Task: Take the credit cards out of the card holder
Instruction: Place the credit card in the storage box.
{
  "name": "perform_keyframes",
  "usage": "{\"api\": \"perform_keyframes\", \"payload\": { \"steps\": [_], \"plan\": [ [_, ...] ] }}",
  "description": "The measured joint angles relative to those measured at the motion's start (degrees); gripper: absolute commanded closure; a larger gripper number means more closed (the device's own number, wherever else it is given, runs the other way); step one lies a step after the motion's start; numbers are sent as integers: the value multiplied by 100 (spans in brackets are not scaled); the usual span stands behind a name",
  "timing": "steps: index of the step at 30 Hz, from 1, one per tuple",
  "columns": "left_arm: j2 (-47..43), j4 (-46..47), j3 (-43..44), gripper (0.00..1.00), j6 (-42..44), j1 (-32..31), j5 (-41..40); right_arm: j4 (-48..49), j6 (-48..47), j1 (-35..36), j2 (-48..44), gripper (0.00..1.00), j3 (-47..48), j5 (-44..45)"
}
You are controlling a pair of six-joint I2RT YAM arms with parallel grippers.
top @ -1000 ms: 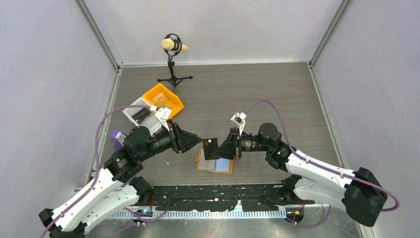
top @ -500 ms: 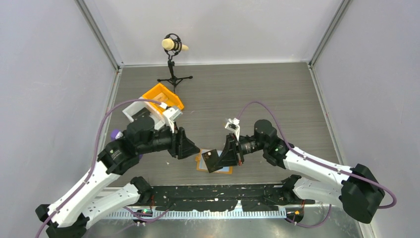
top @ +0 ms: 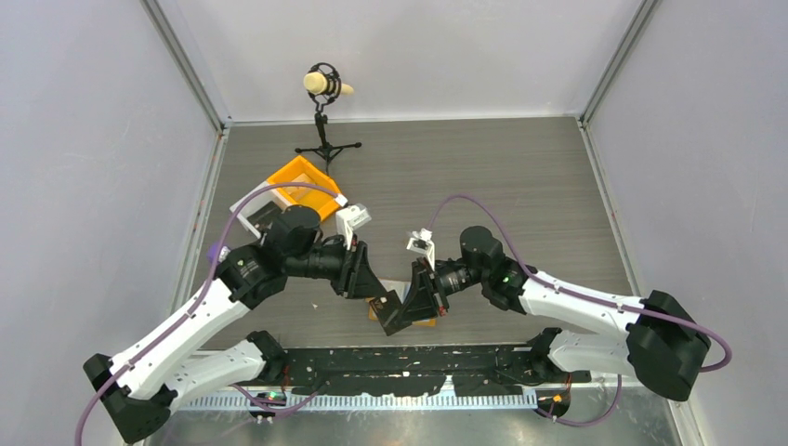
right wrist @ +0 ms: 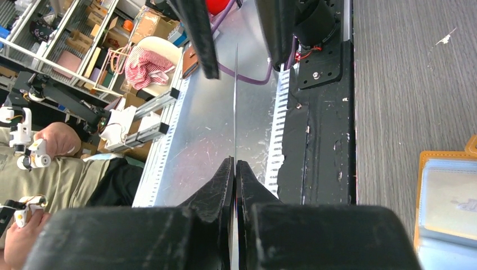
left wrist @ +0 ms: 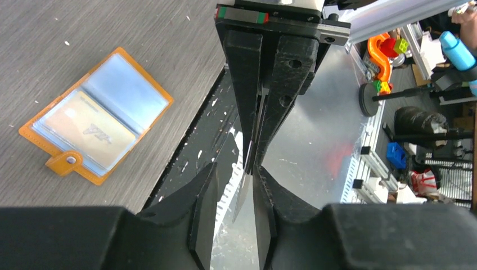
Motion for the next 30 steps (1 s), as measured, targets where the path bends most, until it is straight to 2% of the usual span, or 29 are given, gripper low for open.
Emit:
{"api": "perform_keyframes", "payload": {
  "steps": [2,9,11,12,15,18,20,21,22,26,28,30],
  "plan": [
    [46,0,0,81,42,0,59,20,7,39,90,94,50,0],
    [153,-4,0,86,146,0,284,133,66,83,271,94,138,20],
    [179,-4,0,92,149,0,337,188,87,85,289,94,138,28],
    [195,-7,0,99,149,0,374,203,107,83,291,94,138,35],
    [243,0,0,100,142,0,514,234,136,85,291,92,138,31],
    [245,-2,0,100,151,11,568,262,170,92,328,77,138,31],
    [229,4,-15,100,142,11,520,284,210,94,339,58,138,109],
    [214,4,-26,100,133,17,476,297,234,94,339,53,138,146],
    [190,0,-42,100,122,37,407,304,238,94,330,41,138,251],
    [55,-7,-57,100,70,289,24,260,304,48,201,19,133,662],
    [-7,-7,-57,100,9,520,-236,225,313,-15,61,11,129,868],
    [-66,-7,-57,100,-87,791,-555,166,295,-90,-114,7,127,1128]
  ]
}}
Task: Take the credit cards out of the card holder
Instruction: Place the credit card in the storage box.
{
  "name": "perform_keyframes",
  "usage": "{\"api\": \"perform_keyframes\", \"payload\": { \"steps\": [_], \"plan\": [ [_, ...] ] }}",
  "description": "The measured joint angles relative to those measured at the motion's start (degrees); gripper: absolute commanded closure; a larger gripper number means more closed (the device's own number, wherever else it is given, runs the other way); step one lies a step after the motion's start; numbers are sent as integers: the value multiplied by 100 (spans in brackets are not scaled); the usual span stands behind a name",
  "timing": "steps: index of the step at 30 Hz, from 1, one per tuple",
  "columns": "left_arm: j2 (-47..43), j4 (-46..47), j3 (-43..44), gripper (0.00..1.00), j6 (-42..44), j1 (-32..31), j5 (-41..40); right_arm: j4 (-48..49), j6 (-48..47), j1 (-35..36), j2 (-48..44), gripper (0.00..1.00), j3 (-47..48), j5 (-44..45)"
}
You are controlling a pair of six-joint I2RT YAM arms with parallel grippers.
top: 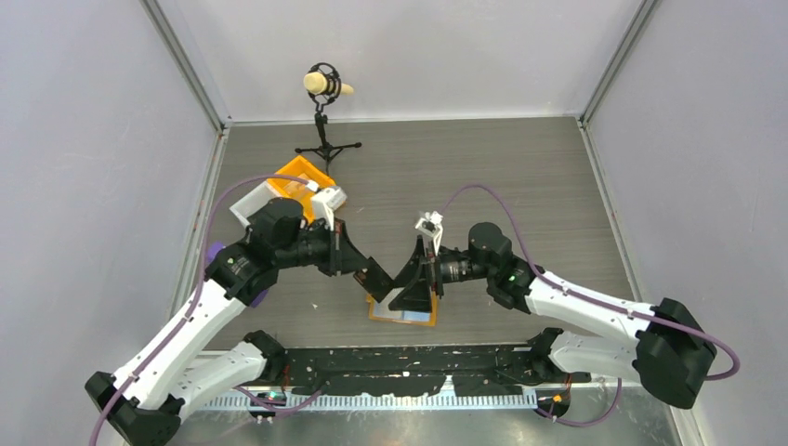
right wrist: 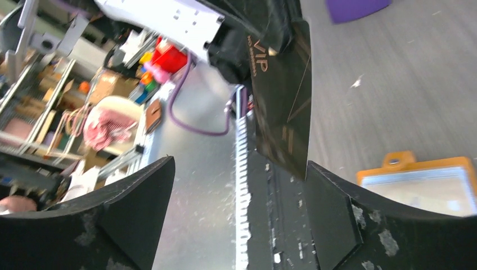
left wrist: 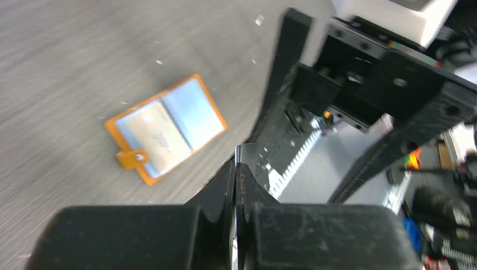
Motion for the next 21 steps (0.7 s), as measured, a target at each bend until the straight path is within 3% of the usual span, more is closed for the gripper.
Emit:
{"api": "perform_keyframes", "payload": {
  "steps": [3,10,21],
  "plan": [
    [-105,37,-15,100,-219,448,-476,-267,-111,-72,-260,2,0,494],
    [-269,380,-267,100,-756,1582,-1867,-1211,-514,-85,-772,5,0,1318],
    [-232,1215,-1036,100,-1982,3014,-3696,-1655,-577,-155,-885,4,9,1897]
  ]
}}
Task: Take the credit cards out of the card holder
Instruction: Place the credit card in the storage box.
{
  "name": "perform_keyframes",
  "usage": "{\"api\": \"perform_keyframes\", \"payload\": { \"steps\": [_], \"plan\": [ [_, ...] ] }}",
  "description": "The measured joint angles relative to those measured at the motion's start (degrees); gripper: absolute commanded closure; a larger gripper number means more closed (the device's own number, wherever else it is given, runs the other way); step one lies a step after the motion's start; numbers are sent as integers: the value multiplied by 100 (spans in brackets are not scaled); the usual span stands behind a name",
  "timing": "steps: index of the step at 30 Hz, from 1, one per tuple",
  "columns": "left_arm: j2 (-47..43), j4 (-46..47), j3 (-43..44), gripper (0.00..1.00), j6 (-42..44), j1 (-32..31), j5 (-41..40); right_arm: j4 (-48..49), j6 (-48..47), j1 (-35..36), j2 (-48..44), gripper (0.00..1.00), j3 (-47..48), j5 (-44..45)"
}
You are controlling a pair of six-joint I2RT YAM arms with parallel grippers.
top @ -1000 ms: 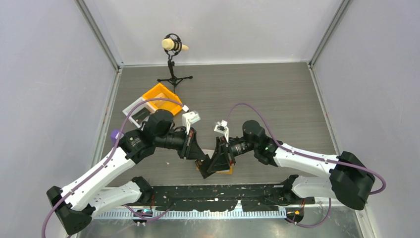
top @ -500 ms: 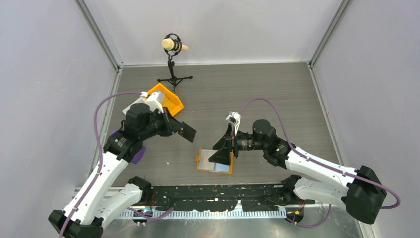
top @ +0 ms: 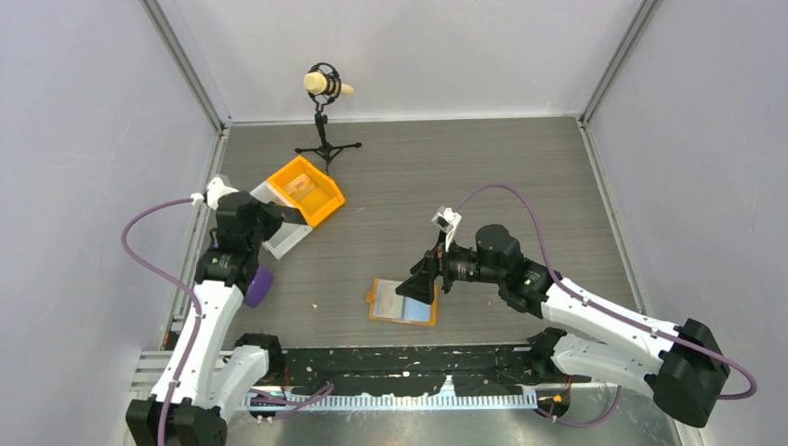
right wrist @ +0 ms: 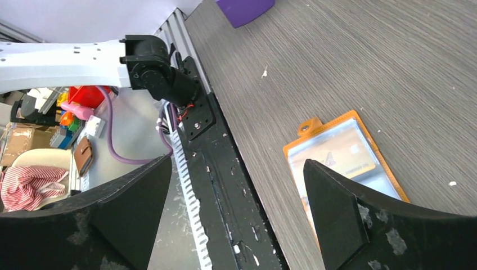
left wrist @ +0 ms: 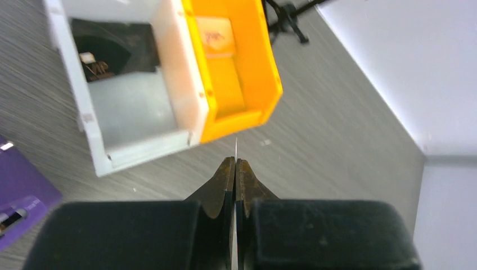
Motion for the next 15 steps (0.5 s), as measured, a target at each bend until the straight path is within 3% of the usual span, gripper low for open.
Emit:
{"api": "perform_keyframes", "payload": {
  "steps": [9,15],
  "plan": [
    [678,907,-118,100,-385,815,-654,-319,31,-66,125,5,138,129],
    [1139,1473,-247,100,-363,981,-1073,-415,44,-66,120,5,236,125]
  ]
}}
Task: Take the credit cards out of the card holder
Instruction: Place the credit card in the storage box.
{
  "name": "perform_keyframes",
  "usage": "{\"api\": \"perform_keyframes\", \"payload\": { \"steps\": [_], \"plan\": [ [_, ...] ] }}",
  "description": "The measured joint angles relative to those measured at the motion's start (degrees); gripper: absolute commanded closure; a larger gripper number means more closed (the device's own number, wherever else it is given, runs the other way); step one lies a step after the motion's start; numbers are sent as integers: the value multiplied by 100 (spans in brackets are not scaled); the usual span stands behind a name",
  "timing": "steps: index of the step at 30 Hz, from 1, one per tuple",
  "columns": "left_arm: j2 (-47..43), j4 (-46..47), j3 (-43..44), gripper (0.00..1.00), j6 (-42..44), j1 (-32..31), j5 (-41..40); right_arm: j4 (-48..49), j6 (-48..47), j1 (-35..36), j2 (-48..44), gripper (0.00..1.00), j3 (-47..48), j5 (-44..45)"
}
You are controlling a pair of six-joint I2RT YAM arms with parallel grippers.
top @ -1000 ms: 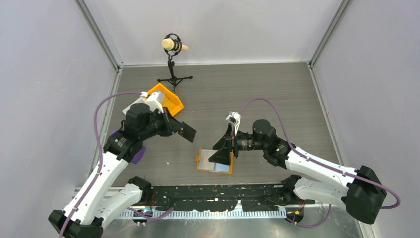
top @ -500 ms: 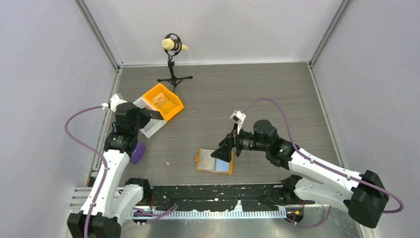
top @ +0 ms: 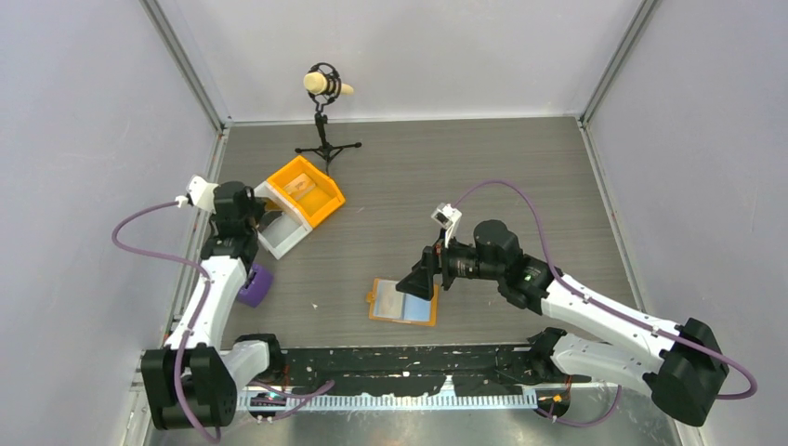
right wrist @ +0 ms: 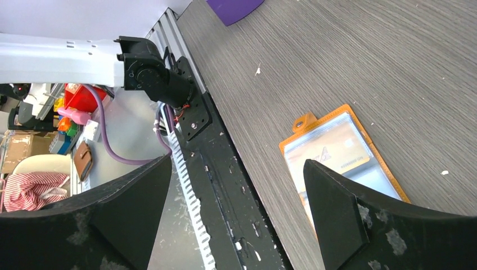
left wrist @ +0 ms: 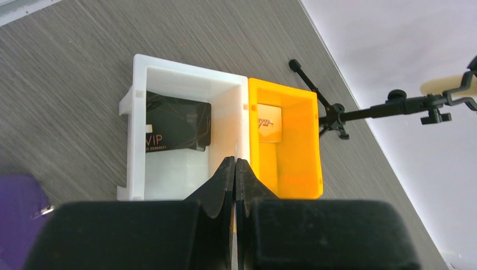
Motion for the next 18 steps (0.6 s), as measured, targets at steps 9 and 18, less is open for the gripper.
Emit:
{"api": "perform_keyframes", "payload": {
  "steps": [9,18],
  "plan": [
    [944,750,-7,100,162,208,-116,-221,-4,0,-234,4,39,232],
    [1646,1502,-7,100,376,289,-17,-299,-11,-9,-76,5,319,238]
  ]
}}
